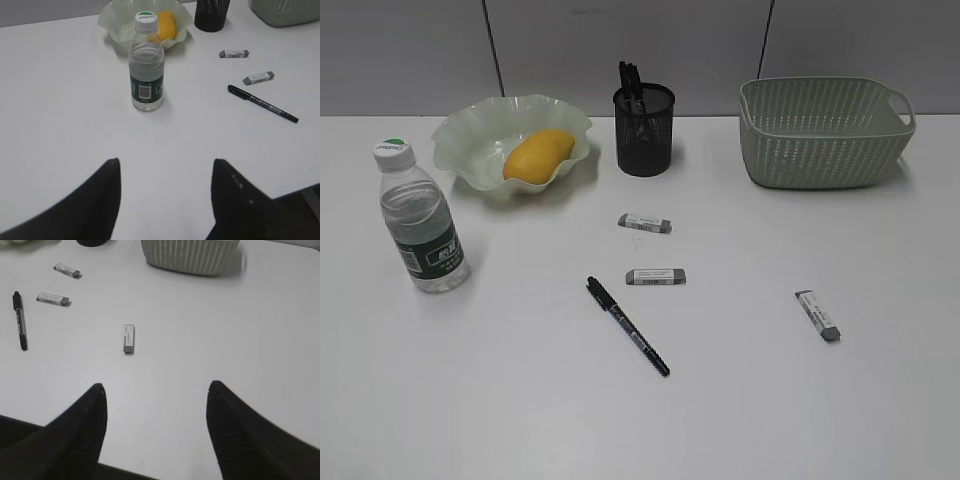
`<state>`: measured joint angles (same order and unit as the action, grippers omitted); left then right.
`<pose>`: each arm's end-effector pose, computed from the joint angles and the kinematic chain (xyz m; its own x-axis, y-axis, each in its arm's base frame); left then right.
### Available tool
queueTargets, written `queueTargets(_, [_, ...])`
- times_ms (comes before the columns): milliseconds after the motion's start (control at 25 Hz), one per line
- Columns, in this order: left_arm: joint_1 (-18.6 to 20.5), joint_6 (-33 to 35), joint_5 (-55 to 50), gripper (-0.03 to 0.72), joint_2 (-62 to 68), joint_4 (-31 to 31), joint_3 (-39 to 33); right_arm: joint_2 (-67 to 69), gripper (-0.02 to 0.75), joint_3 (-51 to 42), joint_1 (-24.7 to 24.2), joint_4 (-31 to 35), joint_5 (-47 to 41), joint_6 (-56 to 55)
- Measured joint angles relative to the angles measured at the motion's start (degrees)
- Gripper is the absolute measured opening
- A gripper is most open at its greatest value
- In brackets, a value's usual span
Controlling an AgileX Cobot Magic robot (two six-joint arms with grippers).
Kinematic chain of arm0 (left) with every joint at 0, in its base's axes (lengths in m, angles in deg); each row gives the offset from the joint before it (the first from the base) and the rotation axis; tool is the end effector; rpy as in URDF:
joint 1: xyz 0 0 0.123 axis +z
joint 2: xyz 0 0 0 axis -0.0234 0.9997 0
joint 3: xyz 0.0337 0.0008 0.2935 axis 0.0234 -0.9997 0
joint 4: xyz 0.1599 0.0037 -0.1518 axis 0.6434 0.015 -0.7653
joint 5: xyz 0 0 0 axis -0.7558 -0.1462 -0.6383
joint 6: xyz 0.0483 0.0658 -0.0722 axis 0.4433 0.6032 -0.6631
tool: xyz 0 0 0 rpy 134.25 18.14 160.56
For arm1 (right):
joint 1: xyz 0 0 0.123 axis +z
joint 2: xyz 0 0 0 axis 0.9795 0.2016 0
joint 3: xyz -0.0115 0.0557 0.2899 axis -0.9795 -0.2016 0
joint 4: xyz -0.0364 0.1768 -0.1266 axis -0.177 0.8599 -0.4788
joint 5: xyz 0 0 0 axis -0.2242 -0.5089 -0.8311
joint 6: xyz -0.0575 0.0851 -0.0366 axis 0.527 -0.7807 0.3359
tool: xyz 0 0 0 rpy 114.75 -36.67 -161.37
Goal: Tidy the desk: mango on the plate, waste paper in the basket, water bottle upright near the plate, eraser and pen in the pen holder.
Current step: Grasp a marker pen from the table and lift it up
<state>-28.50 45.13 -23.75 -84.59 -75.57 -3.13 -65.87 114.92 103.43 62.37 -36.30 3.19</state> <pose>-0.0126 0.0196 0.2677 -0.4723 0.0974 -0.8760 0.3120 0.9480 -0.0629 -0.0070 -0.0191 0.2665 -0.4557 -0.1471 -0.8779 -0.2891 0.9573 -0.0104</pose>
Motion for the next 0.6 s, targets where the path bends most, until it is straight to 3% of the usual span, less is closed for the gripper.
queueTargets(160, [3.3,-2.0,-0.2,0.433,-2.8,0.4,-0.1,9.1,0.498,0.6,0.0,0.1,6.6,0.1])
queueTargets(280, [9.3,-3.7,-0.4,0.421,-3.1,1.3,-0.1,20.8,0.498,0.6,0.0,0.1,15.6,1.0])
queueTargets(480, [19.6,-0.6,-0.4,0.414,-4.5,-1.1,-0.1,43.4,0.498,2.2,0.0,1.2,32.5,1.7])
queueTargets(600, [24.7,0.2,-0.4,0.414,-4.7,-1.5,-0.1,56.6,0.498,7.5,0.5,1.9,36.8,2.1])
